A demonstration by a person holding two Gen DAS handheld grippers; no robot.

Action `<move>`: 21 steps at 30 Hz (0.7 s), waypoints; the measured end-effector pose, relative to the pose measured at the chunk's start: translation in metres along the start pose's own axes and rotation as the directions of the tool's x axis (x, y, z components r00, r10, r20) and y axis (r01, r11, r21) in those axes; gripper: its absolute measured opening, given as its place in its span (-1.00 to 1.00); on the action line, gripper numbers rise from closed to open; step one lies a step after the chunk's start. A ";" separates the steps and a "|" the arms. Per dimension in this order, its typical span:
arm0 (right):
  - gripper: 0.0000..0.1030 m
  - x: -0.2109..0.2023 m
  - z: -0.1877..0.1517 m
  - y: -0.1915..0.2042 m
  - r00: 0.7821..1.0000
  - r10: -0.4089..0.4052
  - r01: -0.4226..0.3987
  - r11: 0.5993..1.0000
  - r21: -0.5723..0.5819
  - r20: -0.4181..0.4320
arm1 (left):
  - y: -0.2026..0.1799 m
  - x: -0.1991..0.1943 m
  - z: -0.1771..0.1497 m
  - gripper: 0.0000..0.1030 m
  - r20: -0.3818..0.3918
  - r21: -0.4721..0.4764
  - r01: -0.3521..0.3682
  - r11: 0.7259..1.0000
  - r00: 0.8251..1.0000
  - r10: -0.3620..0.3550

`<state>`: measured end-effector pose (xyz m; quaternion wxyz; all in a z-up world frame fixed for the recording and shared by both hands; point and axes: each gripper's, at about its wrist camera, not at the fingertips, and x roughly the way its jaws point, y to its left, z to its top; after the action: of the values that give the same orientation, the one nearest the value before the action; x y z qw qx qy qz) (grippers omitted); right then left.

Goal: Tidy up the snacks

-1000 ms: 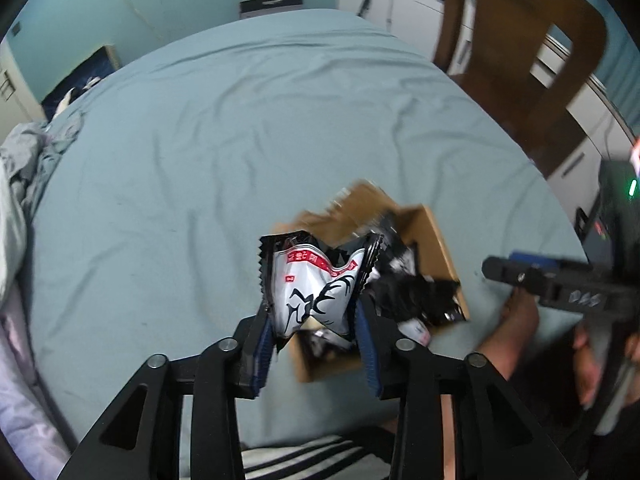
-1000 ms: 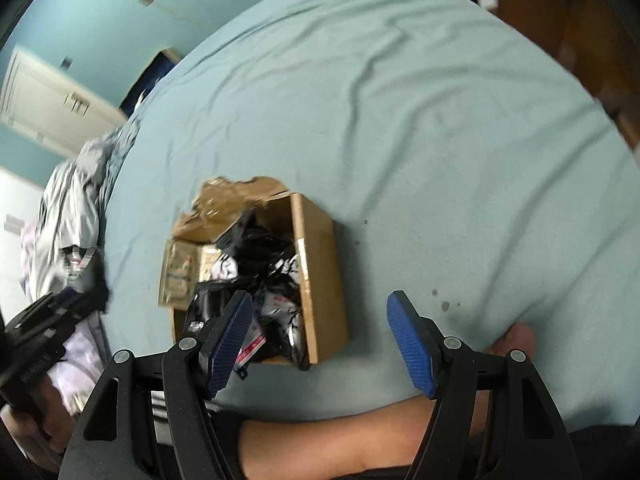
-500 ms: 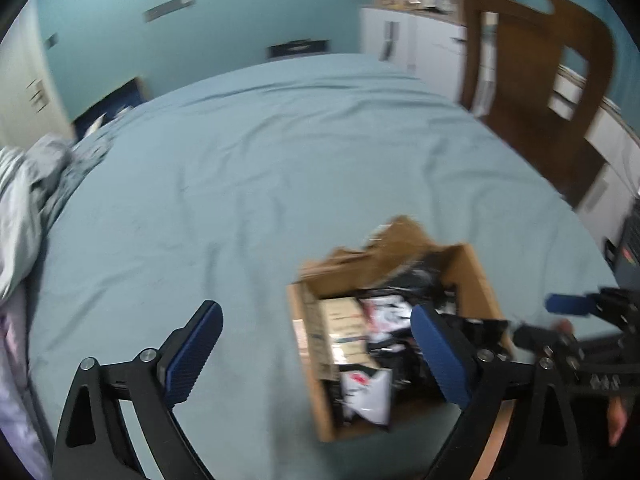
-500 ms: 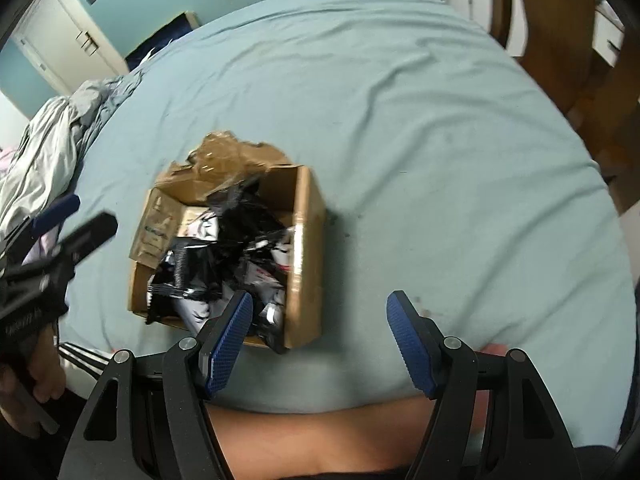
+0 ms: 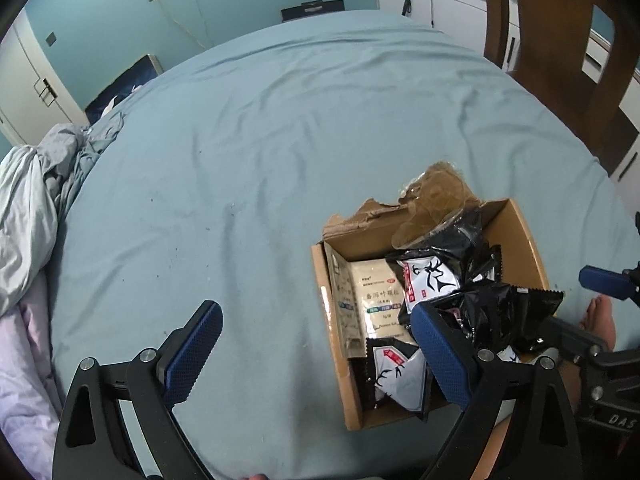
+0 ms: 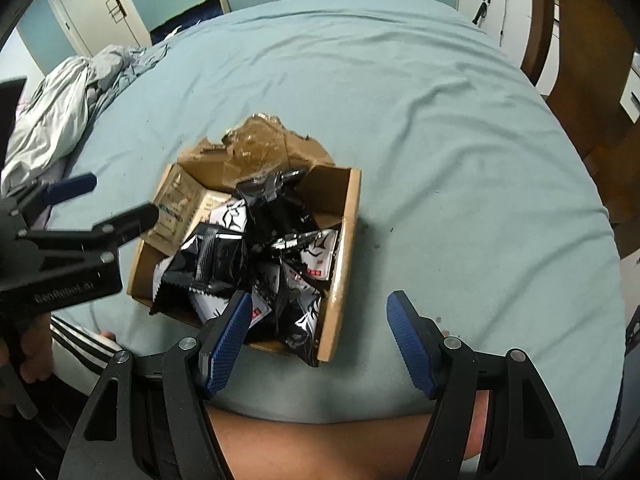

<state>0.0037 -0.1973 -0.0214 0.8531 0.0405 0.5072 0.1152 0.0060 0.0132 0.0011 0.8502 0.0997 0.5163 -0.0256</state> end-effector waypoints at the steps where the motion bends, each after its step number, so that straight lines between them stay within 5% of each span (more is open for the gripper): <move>1: 0.34 0.000 0.000 -0.001 1.000 -0.002 0.002 1.000 0.002 0.003 | 0.000 0.000 0.000 0.88 -0.003 -0.002 0.002 1.000 1.000 -0.002; 21: 0.34 0.001 -0.003 0.001 1.000 -0.017 0.017 1.000 -0.017 -0.017 | -0.005 0.002 0.000 0.88 -0.011 0.016 -0.018 1.000 1.000 0.018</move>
<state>0.0015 -0.1962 -0.0229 0.8501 0.0278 0.5136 0.1127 0.0060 0.0086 -0.0011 0.8467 0.1113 0.5198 -0.0214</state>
